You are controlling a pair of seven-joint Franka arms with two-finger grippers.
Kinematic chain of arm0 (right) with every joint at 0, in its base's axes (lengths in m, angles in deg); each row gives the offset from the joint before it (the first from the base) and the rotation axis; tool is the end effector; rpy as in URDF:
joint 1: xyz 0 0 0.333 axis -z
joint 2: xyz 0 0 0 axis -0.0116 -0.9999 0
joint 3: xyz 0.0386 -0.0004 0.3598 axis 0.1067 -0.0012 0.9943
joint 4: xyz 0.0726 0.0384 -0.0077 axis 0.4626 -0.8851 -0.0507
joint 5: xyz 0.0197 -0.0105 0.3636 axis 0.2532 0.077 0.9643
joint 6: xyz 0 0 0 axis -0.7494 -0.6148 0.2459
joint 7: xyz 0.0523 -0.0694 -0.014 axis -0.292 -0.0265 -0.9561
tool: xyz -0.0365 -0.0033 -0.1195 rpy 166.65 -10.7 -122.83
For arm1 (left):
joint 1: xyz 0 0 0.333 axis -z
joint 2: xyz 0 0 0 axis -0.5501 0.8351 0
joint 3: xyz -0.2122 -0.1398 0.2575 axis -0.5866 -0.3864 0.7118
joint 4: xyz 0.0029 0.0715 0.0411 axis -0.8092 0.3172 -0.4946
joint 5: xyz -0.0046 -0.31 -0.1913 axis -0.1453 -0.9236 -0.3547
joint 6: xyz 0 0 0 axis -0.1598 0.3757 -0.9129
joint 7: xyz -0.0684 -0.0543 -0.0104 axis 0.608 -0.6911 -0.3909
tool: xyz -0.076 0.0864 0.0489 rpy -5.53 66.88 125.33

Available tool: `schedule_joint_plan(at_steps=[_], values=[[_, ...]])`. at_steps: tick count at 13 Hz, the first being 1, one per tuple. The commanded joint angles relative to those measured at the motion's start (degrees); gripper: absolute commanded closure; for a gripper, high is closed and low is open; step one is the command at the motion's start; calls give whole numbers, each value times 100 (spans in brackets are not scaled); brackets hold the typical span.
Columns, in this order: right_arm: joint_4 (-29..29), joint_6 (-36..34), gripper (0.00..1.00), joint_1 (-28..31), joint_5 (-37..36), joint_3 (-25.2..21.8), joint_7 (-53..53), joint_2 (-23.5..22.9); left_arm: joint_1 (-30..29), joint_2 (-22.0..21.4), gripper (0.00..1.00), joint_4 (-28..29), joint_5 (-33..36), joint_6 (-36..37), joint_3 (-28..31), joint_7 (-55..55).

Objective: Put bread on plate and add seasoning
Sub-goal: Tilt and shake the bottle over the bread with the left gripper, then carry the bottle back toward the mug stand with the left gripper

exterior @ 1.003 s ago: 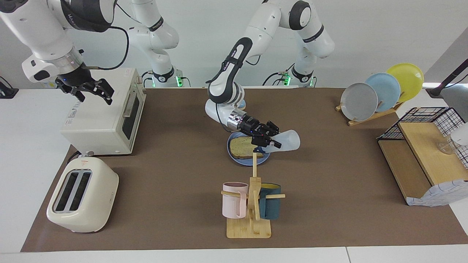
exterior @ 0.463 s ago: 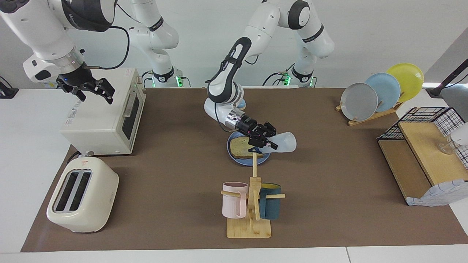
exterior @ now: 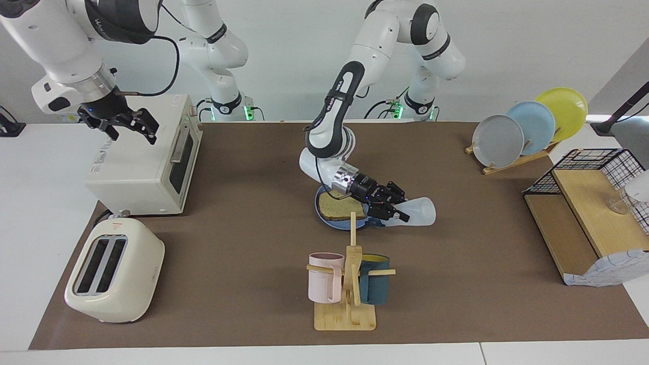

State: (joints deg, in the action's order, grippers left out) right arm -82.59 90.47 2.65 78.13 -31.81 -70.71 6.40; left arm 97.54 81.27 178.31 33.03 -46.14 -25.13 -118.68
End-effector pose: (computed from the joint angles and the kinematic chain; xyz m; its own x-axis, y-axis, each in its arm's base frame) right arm 0.5107 -0.0631 0.6330 0.9854 -0.1448 -0.0900 -0.1433 -0.9894 0.0232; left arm 0.5146 -0.3946 0.3351 0.1842 -0.1317 -0.9740 -0.7182 0.6585 -0.2249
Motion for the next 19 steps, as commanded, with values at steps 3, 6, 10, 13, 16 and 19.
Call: schedule_joint_plan(at_steps=[3,6,10,13,16,19], values=[[-98,365,0,2,-21,25,-103,95,746,-35,100,-54,-416,279,32,-6],[-98,277,0,11,-3,8,-112,104,738,-35,100,-55,-478,263,40,3],[-124,285,0,46,6,25,-95,122,141,0,100,-28,-320,-27,40,12],[-133,268,0,38,6,25,-95,122,-132,-375,100,-125,-642,-176,40,213],[-133,268,0,20,6,25,-95,122,-220,-1175,100,-142,-1679,-353,67,379],[-133,268,0,20,6,25,-95,122,-684,-2106,100,-107,-2935,-940,67,1153]])
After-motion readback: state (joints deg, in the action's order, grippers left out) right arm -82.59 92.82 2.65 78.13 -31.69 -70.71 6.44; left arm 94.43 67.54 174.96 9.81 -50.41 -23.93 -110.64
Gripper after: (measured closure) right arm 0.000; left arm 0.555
